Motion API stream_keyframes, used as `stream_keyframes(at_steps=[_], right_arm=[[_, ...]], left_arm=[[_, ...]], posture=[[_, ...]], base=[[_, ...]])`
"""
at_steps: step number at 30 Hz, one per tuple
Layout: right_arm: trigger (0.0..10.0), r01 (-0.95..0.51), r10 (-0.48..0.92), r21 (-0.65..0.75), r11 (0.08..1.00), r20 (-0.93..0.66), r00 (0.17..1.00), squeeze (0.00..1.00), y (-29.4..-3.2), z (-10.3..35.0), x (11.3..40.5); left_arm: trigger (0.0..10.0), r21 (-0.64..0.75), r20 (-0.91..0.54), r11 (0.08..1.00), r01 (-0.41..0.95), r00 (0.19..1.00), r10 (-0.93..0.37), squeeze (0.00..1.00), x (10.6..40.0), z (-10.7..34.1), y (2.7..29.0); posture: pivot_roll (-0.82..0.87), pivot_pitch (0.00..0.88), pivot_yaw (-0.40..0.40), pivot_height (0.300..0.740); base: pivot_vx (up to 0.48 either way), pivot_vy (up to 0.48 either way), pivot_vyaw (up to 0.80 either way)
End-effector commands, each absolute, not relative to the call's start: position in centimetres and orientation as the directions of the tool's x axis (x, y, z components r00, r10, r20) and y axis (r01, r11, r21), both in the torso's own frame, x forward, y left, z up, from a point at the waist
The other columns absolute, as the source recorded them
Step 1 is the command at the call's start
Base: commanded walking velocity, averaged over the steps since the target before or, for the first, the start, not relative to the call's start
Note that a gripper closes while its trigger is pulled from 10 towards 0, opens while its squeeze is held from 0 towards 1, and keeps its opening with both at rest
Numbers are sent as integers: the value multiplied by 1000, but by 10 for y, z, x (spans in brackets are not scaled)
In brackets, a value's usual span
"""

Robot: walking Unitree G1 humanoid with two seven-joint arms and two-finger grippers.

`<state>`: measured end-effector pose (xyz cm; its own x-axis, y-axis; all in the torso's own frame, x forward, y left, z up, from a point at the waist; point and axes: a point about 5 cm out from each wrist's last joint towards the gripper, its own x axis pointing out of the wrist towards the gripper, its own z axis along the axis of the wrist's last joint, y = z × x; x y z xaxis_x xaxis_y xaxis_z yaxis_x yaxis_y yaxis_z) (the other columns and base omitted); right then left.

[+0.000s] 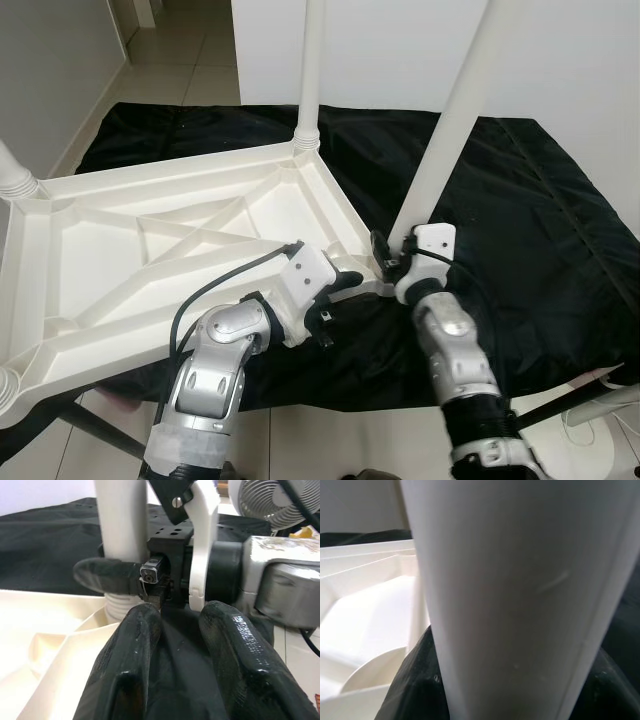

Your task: Building children table

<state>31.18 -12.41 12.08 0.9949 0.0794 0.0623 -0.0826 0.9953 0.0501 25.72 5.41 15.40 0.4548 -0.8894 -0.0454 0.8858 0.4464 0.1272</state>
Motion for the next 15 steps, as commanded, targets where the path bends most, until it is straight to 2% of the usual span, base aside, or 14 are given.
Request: stream_keyframes(at_steps=[1, 6, 10, 11, 15], right_arm=[[10000, 11, -10, 45, 999, -42, 999, 0, -123, 102, 306], [10000, -25, 28, 71, 997, -44, 999, 0, -108, 103, 302], [10000, -45, 47, 90, 995, -16, 999, 0, -108, 109, 300], [10000, -54, 55, 107, 993, -6, 998, 1000, -108, 111, 300], [10000, -93, 89, 110, 990, 38, 995, 1000, -106, 116, 298]], left_arm=[[10000, 88, 2, 631, 771, 634, -774, 0, 266, 153, 52], [10000, 87, -1, 637, 766, 640, -769, 0, 265, 151, 54], [10000, 84, -3, 642, 762, 644, -765, 0, 265, 151, 55], [10000, 84, -2, 643, 761, 646, -764, 0, 266, 151, 55], [10000, 86, 0, 646, 758, 649, -761, 0, 266, 151, 56]], posture=[[-30, 12, -25, 740], [-32, 9, -20, 740], [-31, 10, -23, 740], [-31, 11, -24, 740], [-29, 7, -28, 740]], base=[[0, 0, 0], [0, 0, 0], [0, 0, 0], [0, 0, 0], [0, 0, 0]])
